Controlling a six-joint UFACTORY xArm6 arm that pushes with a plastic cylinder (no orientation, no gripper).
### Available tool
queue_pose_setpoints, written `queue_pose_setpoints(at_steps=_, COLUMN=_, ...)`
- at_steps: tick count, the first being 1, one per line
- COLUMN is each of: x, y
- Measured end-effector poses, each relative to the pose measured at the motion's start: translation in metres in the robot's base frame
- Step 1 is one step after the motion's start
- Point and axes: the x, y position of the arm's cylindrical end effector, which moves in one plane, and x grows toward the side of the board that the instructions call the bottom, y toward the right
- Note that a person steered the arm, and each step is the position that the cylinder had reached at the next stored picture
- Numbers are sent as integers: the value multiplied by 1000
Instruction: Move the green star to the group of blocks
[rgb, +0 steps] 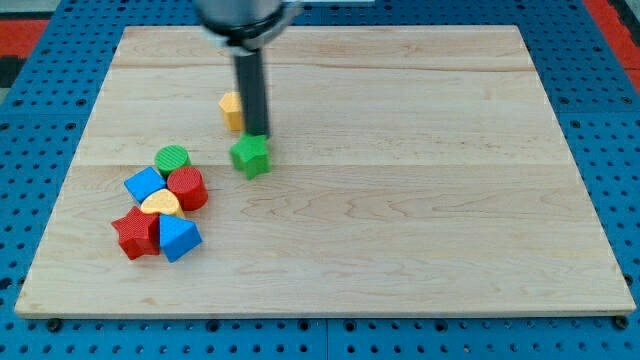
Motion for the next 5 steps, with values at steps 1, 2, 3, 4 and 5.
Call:
queue_pose_setpoints(at_steps=1, x=37, y=-33)
queue_pose_setpoints(at_steps=2, x=13, y=-20)
queue_pose_setpoints(at_steps=3, x=-11, y=38)
queue_pose_setpoints(at_steps=4, x=-58, y=62)
queue_pose_setpoints(at_steps=5, x=-74, y=24)
